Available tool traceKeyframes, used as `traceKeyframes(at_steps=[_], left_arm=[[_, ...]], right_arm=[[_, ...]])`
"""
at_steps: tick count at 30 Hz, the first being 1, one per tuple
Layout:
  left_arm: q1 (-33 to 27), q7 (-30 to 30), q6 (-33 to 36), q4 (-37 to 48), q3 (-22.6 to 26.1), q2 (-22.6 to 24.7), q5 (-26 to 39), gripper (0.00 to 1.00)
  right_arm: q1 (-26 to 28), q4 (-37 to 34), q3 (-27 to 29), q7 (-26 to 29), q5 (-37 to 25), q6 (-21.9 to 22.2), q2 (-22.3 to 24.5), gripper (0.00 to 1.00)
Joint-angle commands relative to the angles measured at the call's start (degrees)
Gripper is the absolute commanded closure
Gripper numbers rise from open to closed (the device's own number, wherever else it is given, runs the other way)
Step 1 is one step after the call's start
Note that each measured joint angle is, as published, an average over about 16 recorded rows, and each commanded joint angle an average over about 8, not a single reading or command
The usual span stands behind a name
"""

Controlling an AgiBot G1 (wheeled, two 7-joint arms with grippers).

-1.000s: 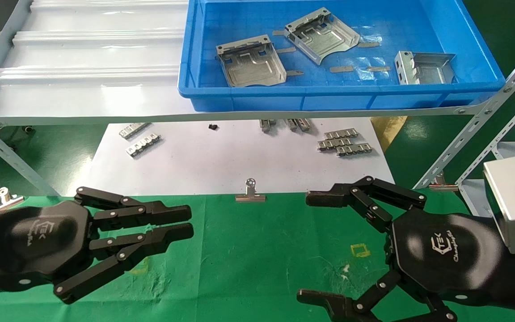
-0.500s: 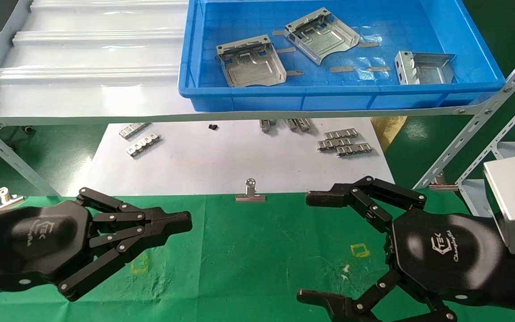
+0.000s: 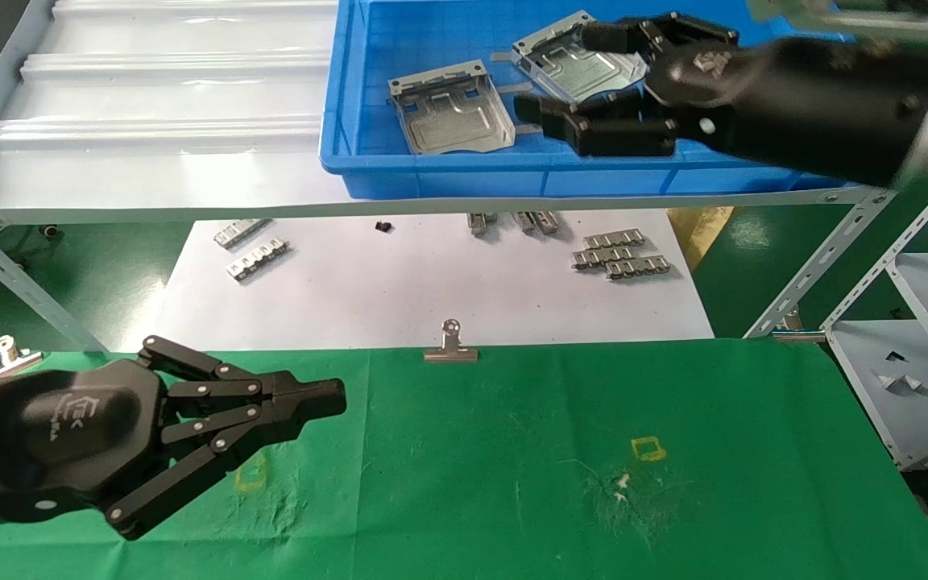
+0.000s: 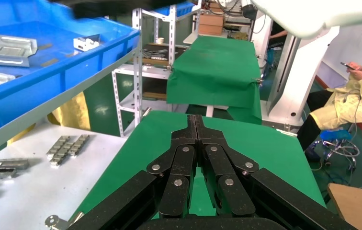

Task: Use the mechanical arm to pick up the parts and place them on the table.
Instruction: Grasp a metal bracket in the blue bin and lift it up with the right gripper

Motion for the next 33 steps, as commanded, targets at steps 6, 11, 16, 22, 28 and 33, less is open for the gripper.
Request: traceKeyframes(at_steps=[6,11,16,22,28,33], left_arm=[[0.0,0.0,0.0,0.0,0.0,0.0,0.0,0.0],[0.0,0.0,0.0,0.0,0.0,0.0,0.0,0.0],[0.0,0.0,0.0,0.0,0.0,0.0,0.0,0.0],[0.0,0.0,0.0,0.0,0.0,0.0,0.0,0.0],[0.0,0.0,0.0,0.0,0.0,0.0,0.0,0.0],[0.0,0.0,0.0,0.0,0.0,0.0,0.0,0.0]], right_arm=[[13.8,-19.3,-8.1,1.6,-15.9,9.2,-12.8,0.4],[19.1,-32.0,-11.4,0.4,-21.6,12.8,-19.8,0.98],[21.9,-40.3,-12.6,-0.8,-23.5,14.3,-24.0,1.0],[23.4,-44.7,-13.2,-0.5,-23.8,16.2,-26.1,1.0],[23.1,-44.2,-14.4,2.1,-23.9,18.4,-26.7,1.0],[22.2,-42.4,-16.1,4.4,-24.2,19.3,-26.8,1.0]])
